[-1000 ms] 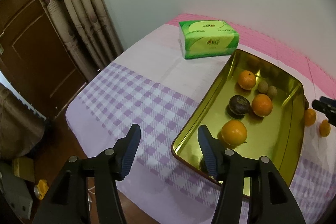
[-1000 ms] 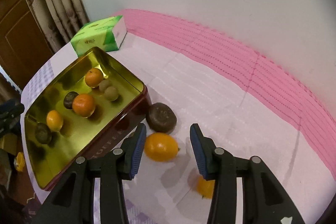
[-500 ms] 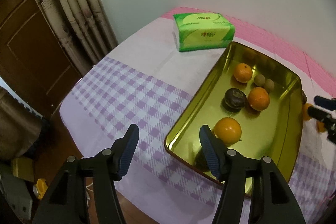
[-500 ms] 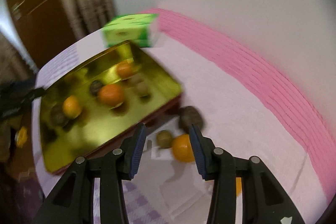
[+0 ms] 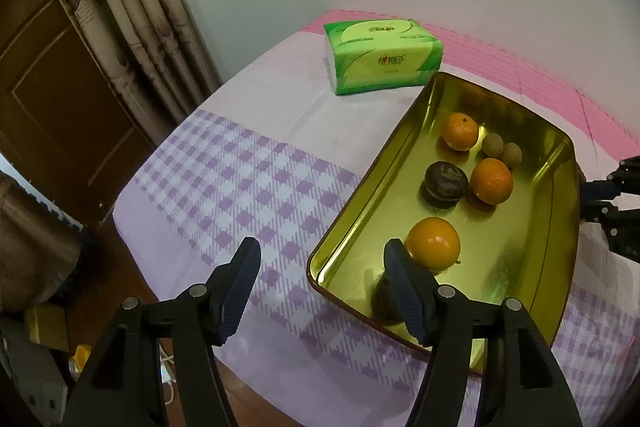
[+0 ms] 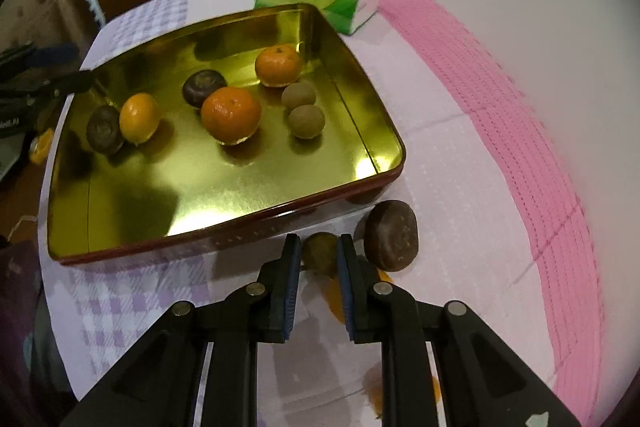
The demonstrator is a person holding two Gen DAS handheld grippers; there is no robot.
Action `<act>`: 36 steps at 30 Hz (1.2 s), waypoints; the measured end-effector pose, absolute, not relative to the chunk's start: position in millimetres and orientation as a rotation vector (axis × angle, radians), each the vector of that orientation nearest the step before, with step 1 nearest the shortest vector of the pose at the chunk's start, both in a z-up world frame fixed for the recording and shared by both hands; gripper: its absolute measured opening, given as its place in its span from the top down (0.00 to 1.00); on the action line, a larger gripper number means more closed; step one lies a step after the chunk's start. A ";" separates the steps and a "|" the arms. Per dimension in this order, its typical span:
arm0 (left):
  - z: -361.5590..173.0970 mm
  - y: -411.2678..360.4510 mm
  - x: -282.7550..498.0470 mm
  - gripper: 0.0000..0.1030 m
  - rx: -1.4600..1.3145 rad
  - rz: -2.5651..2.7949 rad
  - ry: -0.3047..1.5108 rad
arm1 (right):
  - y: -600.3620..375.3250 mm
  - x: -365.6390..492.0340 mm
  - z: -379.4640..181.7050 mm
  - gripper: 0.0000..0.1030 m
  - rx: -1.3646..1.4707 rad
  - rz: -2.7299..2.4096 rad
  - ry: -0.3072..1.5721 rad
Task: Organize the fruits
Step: 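Reach the right gripper to a kiwi beside the tray and grasp it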
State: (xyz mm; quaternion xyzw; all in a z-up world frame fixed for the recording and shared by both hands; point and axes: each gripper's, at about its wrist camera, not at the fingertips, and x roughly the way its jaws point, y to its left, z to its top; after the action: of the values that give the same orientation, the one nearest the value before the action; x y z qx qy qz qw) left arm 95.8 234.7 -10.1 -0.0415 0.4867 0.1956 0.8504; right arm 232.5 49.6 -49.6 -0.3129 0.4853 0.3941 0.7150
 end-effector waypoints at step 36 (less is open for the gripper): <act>43.8 68.7 84.1 0.37 0.037 -0.305 0.946 | -287.4 118.6 -53.9 0.78 0.010 0.023 0.939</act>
State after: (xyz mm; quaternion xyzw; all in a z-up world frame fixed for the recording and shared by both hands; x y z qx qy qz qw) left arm 84.1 68.7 43.8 0.0179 0.4536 -0.1464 0.8789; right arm 118.6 -287.4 -53.9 0.0047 0.4523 0.0112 0.8918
